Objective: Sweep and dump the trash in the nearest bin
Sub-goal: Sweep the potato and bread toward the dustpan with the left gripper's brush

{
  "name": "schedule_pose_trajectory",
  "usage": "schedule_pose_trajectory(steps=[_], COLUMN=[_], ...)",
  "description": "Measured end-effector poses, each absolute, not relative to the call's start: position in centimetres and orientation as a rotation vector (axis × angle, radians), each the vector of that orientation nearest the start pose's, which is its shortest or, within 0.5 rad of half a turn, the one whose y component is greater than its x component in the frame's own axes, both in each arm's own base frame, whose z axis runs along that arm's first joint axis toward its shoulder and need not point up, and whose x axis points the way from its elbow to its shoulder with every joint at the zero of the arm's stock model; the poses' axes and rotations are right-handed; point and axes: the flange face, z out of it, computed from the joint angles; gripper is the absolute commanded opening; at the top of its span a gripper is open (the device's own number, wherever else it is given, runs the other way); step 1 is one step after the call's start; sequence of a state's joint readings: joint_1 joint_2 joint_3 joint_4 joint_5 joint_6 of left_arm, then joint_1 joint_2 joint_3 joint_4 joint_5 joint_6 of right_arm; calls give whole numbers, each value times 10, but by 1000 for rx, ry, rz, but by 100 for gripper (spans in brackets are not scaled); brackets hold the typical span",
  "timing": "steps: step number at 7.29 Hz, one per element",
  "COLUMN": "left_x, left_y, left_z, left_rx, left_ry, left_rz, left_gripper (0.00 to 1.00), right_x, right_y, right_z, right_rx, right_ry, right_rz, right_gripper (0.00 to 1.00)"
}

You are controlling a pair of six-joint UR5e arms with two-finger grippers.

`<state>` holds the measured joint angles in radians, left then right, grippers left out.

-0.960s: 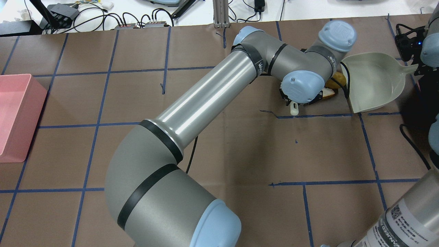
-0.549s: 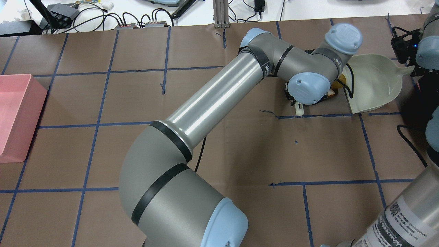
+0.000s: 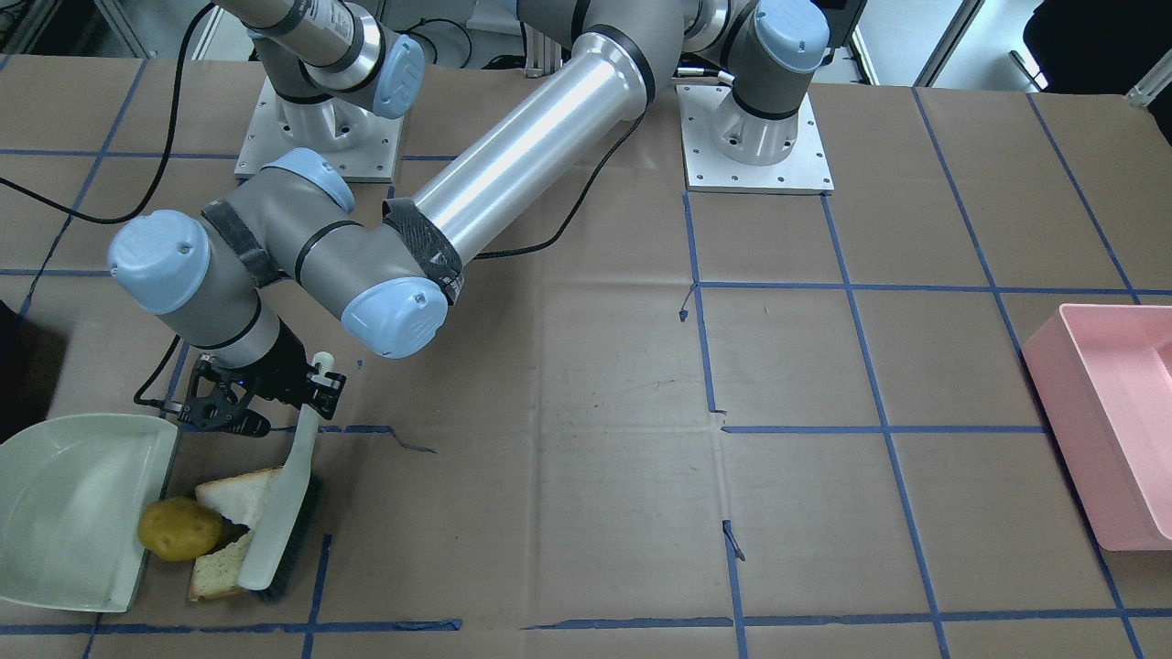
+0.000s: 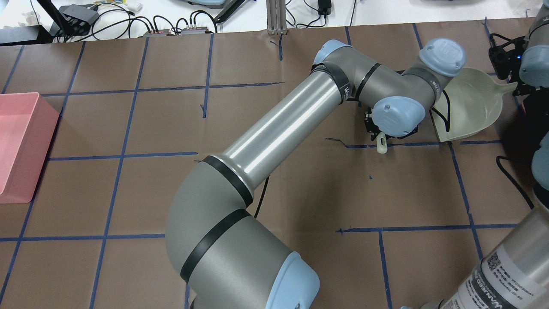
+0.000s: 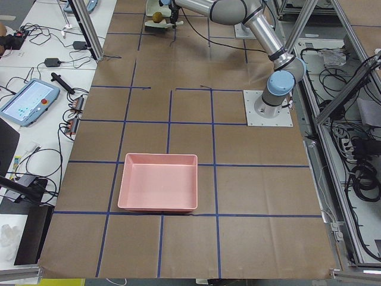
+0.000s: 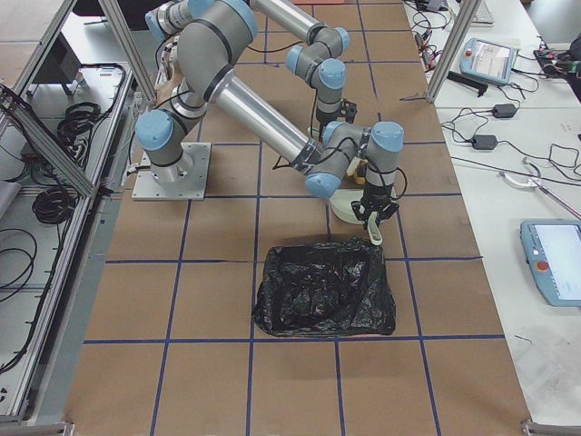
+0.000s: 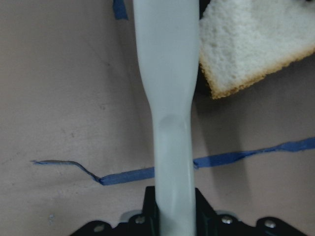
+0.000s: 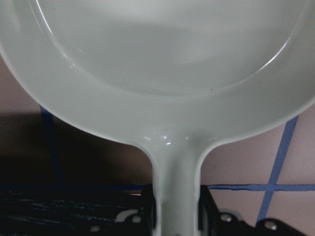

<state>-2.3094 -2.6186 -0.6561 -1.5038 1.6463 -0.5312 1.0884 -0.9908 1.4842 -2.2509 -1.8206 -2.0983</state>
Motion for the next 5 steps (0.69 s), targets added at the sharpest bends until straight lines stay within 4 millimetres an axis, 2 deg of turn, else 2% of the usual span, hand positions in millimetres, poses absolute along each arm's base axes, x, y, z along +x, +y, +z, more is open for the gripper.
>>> schedule_pose_trajectory(steps=[5], left_x=[-706], left_y=[-524], left_z=[228], left_rx=[331], left_ry=[3353], left_rz=[143], left_gripper=[0], right_x=[-218], right_y=[-668], right_z=[256], right_rx=[-2425], right_ry=[2346], right_rz=[313], right_gripper=[0])
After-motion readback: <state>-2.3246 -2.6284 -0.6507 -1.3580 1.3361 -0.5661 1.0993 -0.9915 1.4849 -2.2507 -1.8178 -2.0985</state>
